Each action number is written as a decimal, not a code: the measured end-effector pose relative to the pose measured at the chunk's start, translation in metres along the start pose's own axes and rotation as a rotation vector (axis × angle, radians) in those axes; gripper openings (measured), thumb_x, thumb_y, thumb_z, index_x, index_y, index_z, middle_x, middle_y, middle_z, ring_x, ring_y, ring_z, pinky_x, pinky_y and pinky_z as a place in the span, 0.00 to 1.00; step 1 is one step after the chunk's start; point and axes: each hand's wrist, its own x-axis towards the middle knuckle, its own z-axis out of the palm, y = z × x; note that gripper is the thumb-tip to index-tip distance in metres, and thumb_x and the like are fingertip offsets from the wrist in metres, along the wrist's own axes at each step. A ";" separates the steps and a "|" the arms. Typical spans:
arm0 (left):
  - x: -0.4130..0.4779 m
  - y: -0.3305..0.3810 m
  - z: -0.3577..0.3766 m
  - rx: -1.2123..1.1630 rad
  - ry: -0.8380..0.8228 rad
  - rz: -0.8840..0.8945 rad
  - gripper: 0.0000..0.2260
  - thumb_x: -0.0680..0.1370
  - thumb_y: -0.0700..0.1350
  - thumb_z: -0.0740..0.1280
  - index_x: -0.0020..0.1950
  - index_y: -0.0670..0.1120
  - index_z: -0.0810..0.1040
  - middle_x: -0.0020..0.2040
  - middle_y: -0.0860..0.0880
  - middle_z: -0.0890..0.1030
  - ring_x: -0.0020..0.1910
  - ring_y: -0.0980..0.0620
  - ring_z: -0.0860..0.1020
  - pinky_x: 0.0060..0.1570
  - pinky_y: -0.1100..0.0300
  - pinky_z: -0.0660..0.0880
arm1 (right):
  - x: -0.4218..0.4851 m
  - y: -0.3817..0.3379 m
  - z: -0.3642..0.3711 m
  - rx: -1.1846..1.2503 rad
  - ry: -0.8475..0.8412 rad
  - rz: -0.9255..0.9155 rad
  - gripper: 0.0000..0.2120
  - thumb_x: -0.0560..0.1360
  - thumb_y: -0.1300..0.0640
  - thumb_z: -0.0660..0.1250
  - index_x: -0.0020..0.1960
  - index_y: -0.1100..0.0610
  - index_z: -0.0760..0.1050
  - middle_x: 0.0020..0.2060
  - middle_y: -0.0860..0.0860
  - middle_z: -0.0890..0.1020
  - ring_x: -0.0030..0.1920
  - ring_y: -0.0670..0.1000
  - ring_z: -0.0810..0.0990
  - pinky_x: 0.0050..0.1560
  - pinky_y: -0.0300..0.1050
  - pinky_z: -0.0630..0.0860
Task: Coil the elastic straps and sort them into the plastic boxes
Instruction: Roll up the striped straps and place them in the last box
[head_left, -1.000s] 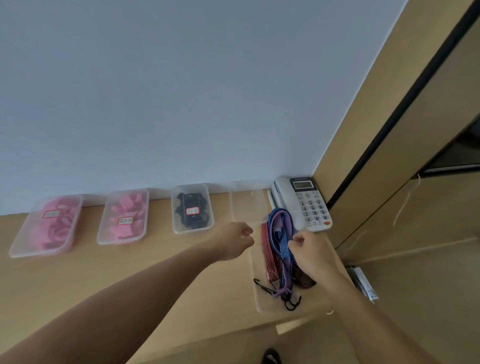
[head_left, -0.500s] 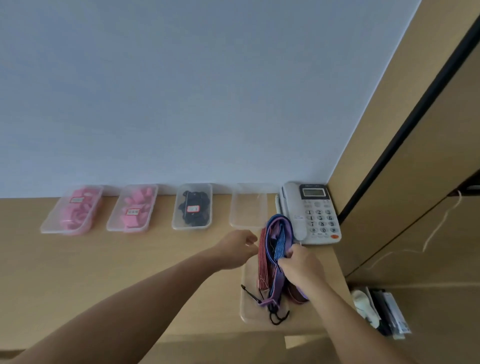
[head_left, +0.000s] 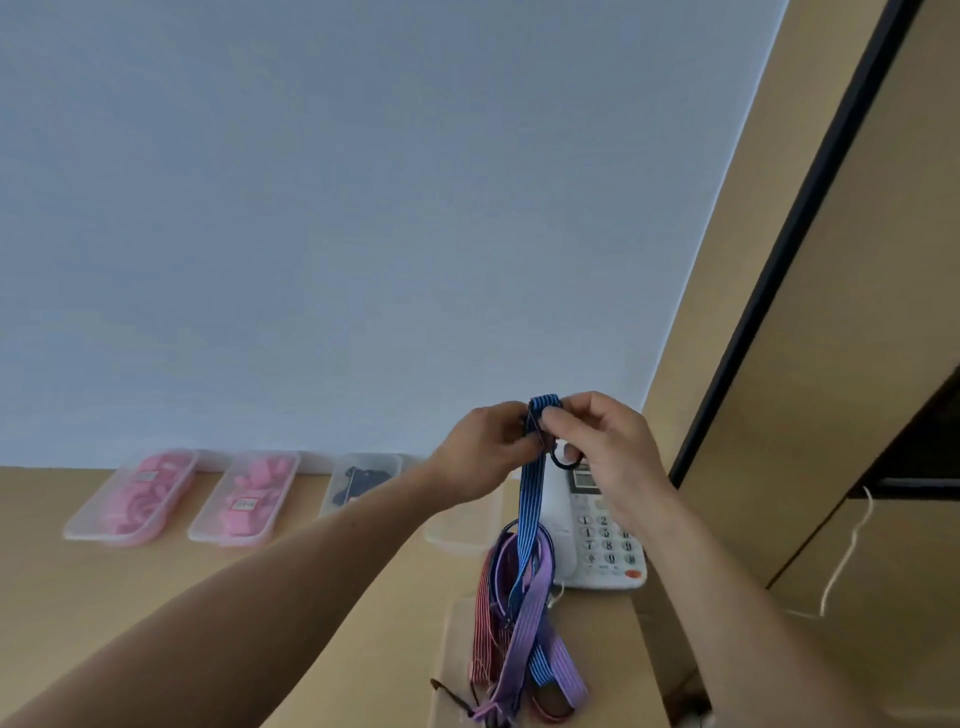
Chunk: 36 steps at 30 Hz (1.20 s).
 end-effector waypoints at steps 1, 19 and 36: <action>0.001 0.007 -0.004 -0.091 0.012 -0.004 0.08 0.80 0.43 0.66 0.58 0.42 0.78 0.48 0.42 0.85 0.45 0.50 0.83 0.47 0.50 0.79 | 0.001 -0.005 -0.002 0.020 0.008 -0.025 0.03 0.74 0.58 0.73 0.42 0.56 0.82 0.30 0.44 0.81 0.30 0.41 0.76 0.33 0.33 0.72; -0.008 0.036 -0.034 -0.361 -0.078 0.020 0.09 0.80 0.41 0.69 0.57 0.37 0.75 0.45 0.38 0.86 0.47 0.38 0.85 0.49 0.45 0.82 | 0.013 -0.028 0.003 -0.071 0.064 0.018 0.17 0.67 0.44 0.77 0.35 0.54 0.74 0.27 0.43 0.76 0.29 0.42 0.73 0.37 0.42 0.70; 0.028 0.054 -0.101 -0.142 0.105 0.239 0.05 0.81 0.44 0.65 0.50 0.45 0.80 0.42 0.50 0.86 0.40 0.52 0.84 0.34 0.62 0.75 | 0.012 -0.043 0.069 -0.025 0.156 -0.112 0.12 0.80 0.51 0.64 0.46 0.59 0.78 0.35 0.52 0.84 0.27 0.50 0.78 0.28 0.37 0.73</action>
